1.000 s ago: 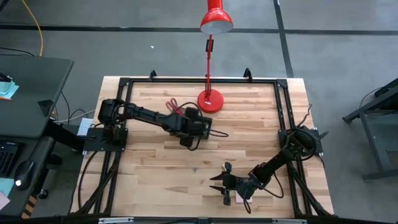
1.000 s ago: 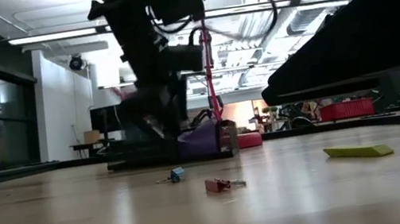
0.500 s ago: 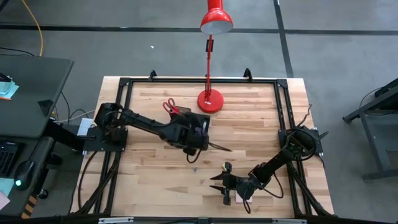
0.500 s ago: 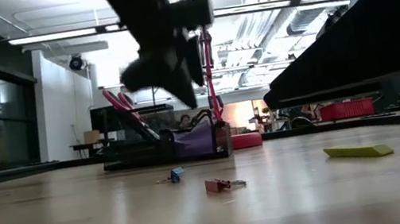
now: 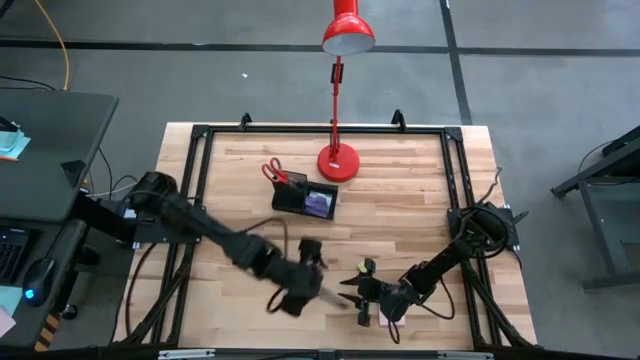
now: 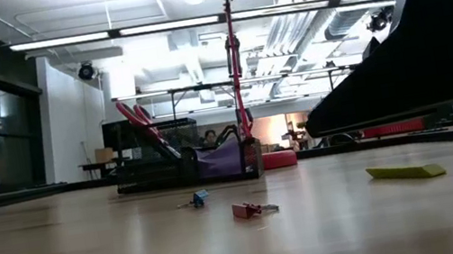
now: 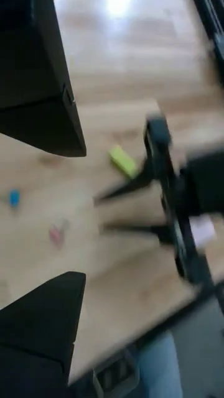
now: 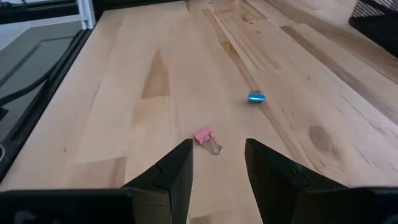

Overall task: Pick and place office supplies into organizer
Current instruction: Put the yellow eraser into the desk organizer

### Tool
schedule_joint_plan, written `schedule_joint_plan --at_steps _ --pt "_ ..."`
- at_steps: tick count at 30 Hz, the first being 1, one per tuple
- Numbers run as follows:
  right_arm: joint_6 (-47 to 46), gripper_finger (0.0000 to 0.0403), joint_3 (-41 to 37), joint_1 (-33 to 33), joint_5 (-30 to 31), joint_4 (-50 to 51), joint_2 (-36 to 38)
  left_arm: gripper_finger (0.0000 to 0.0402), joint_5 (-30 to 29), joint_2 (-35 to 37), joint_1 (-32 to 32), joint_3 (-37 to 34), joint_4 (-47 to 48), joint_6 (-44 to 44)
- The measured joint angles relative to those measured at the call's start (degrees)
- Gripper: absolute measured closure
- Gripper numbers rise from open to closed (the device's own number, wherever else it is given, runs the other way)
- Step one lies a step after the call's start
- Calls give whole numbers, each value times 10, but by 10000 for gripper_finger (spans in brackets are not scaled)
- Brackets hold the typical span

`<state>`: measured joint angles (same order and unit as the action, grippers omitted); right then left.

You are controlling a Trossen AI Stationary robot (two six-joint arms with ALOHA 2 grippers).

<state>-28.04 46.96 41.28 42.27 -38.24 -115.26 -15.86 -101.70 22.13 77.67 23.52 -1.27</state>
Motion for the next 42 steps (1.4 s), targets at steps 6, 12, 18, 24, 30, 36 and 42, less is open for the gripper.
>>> schedule_joint_plan --at_steps 6,12,18,24,30,36,42 --pt "-2 263 0 0 6 5 0 89 -80 31 101 -131 -212 -23" --pt "-1 263 0 0 6 -1 0 89 -212 118 193 -305 -404 -51" --pt "35 263 8 -11 16 -26 9 89 -316 197 247 -451 -541 -75" --pt "2 263 64 -40 -8 114 57 89 -349 224 258 -533 -532 -173" --pt "-218 263 182 -81 -48 505 105 89 -345 222 243 -555 -486 -186" --pt "-322 263 280 -95 -15 726 107 89 -326 220 206 -557 -440 -188" --pt "-392 263 294 -100 -24 753 106 89 -324 218 207 -583 -569 -198"
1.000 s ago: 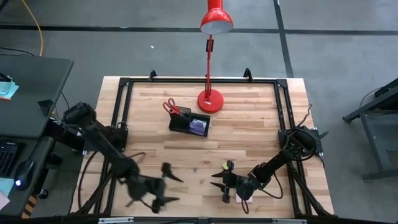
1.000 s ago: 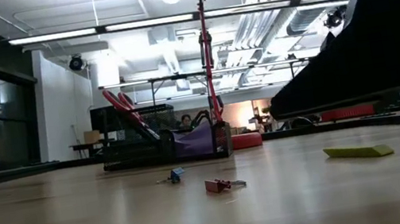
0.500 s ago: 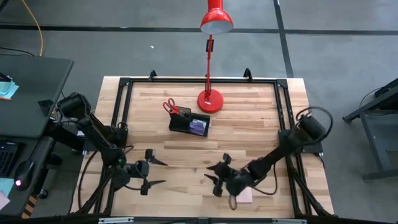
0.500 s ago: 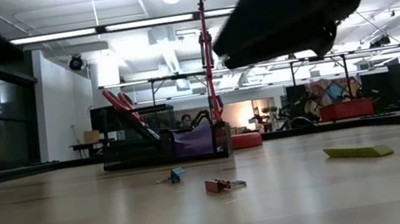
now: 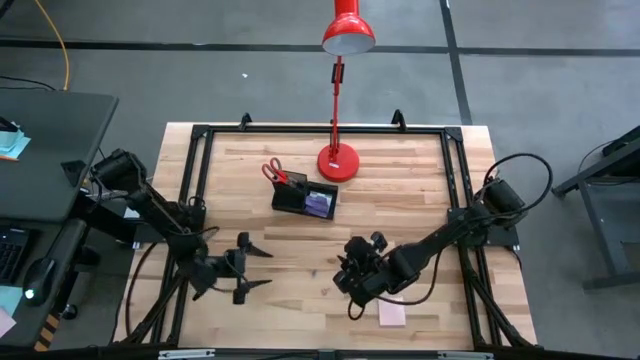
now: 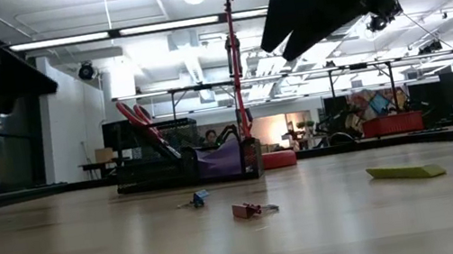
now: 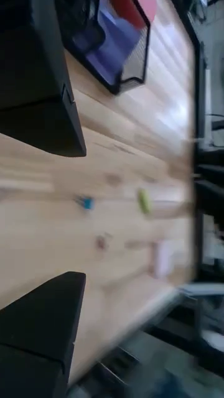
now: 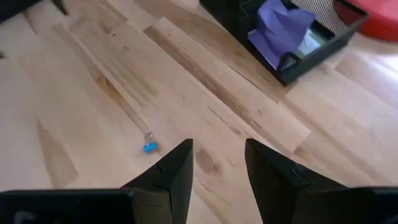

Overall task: Pick and place office supplies into organizer
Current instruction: Put the yellow eraser into the desk organizer

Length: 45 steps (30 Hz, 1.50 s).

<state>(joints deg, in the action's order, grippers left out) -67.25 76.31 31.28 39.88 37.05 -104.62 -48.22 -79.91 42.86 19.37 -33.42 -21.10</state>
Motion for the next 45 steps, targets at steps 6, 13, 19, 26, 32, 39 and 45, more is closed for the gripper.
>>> schedule_joint_plan --at_steps 6,13,19,26,32,39,45 --pt "-48 263 0 19 8 5 0 89 68 23 7 -144 -286 81" --pt "-90 263 0 37 -6 30 0 89 34 33 5 -179 -311 13" --pt "-121 263 0 39 -17 60 -1 89 30 32 -11 -159 -310 13" --pt "-269 263 -15 46 -55 171 -1 89 62 32 -16 -155 -297 -19" --pt "-347 263 -69 43 -114 158 -1 89 75 32 -16 -143 -299 -4" --pt "-322 263 -72 32 -121 93 -18 89 79 32 -16 -139 -289 -3" --pt "-288 263 -52 11 -154 79 -57 89 88 31 -16 -139 -271 -9"
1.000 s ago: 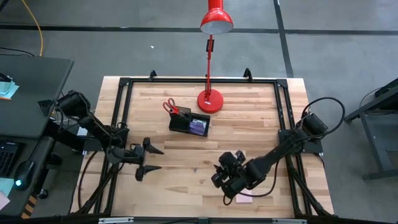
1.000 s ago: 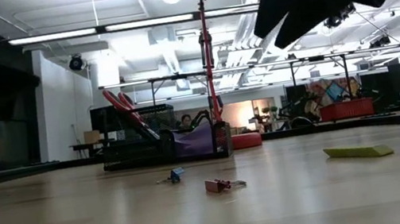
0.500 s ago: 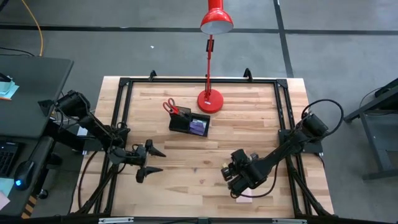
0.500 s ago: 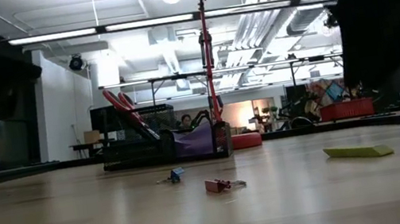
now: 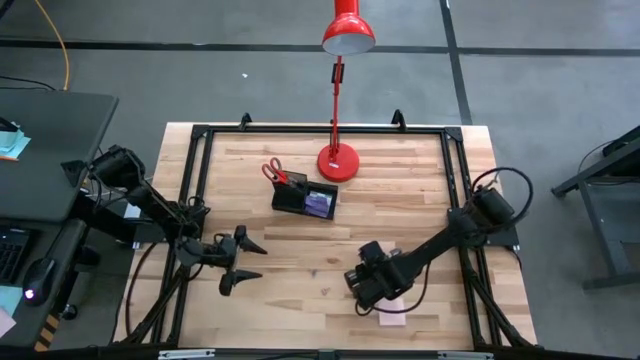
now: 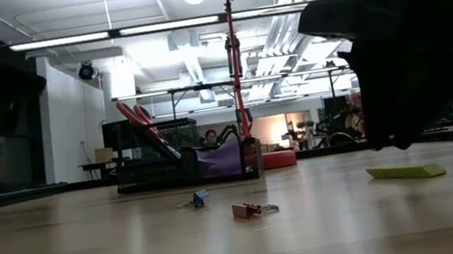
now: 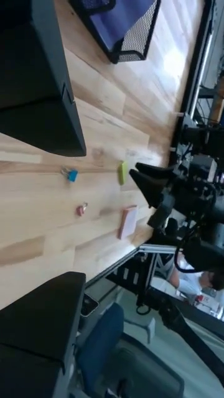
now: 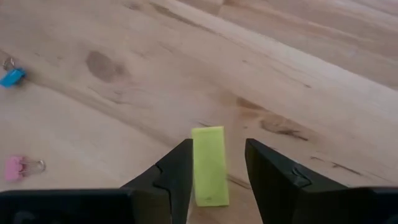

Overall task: Pick and place office supplies into organizer
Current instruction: Put the yellow eraser into the desk organizer

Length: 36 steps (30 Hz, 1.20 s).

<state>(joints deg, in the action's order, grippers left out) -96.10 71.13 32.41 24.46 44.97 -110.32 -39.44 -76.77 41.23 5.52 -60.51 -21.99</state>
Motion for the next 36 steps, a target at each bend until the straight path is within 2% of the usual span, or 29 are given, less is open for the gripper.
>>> schedule_joint_plan --at_steps 7,18,27,30,36 --pt "-7 263 10 -1 -4 16 -8 89 2 0 0 0 35 -8" --pt "14 263 13 0 -24 -8 -39 89 2 0 0 0 37 -8" --pt "31 266 40 3 -17 14 -60 89 5 0 0 0 37 -8" --pt "33 287 45 3 -27 14 -61 89 5 0 0 0 37 -8" --pt "47 369 46 4 -14 6 -60 89 5 0 0 0 37 -9"
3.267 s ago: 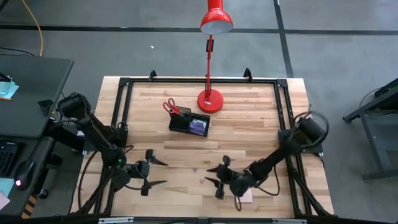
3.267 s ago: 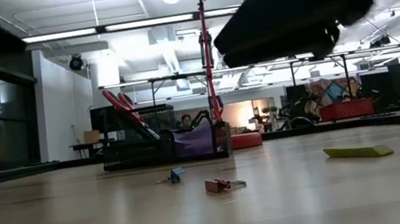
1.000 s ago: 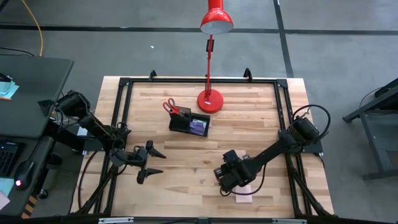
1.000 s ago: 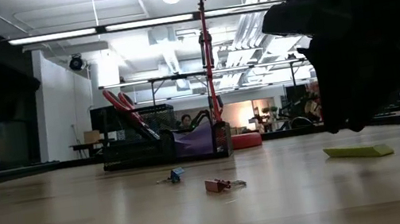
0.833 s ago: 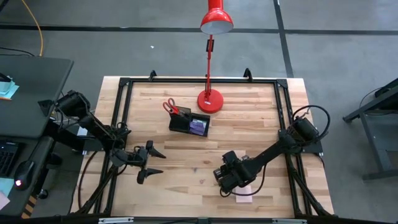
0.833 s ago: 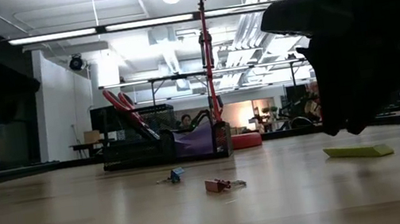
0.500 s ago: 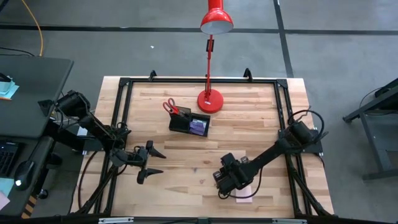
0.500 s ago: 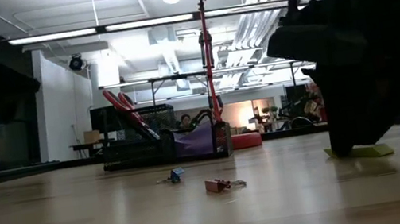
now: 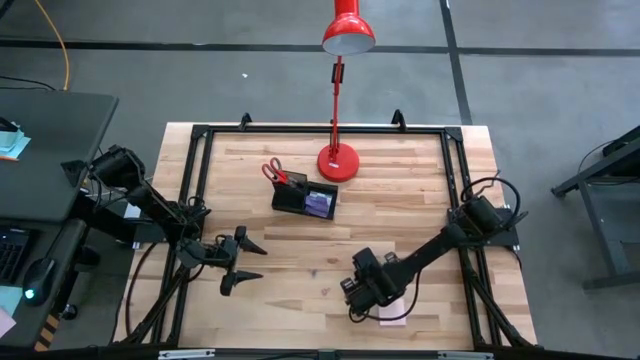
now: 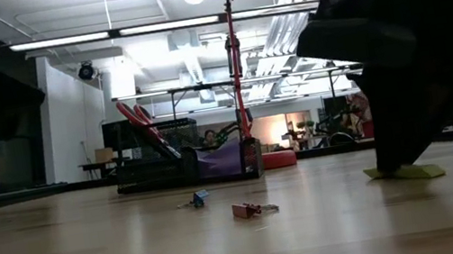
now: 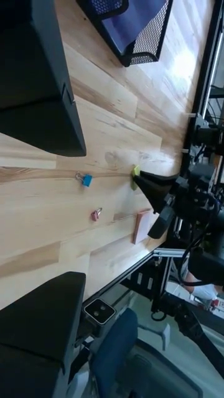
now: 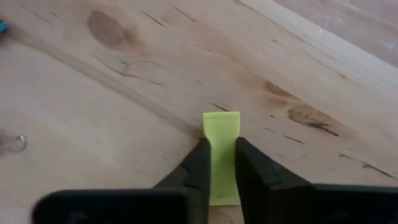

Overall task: Pick and place office supplies into organizer
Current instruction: Put the yellow eraser into the desk organizer

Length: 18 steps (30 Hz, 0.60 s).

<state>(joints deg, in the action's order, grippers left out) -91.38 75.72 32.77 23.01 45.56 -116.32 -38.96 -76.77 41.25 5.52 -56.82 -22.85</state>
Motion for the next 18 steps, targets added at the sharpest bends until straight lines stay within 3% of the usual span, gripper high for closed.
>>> schedule_joint_plan --at_steps 3,10,18 --pt "8 393 0 1 15 0 0 89 0 0 0 0 0 0" --pt "21 380 0 0 42 -17 -1 89 -1 0 0 0 0 0" --pt "78 402 0 0 75 -75 -1 89 -2 0 0 0 0 0"
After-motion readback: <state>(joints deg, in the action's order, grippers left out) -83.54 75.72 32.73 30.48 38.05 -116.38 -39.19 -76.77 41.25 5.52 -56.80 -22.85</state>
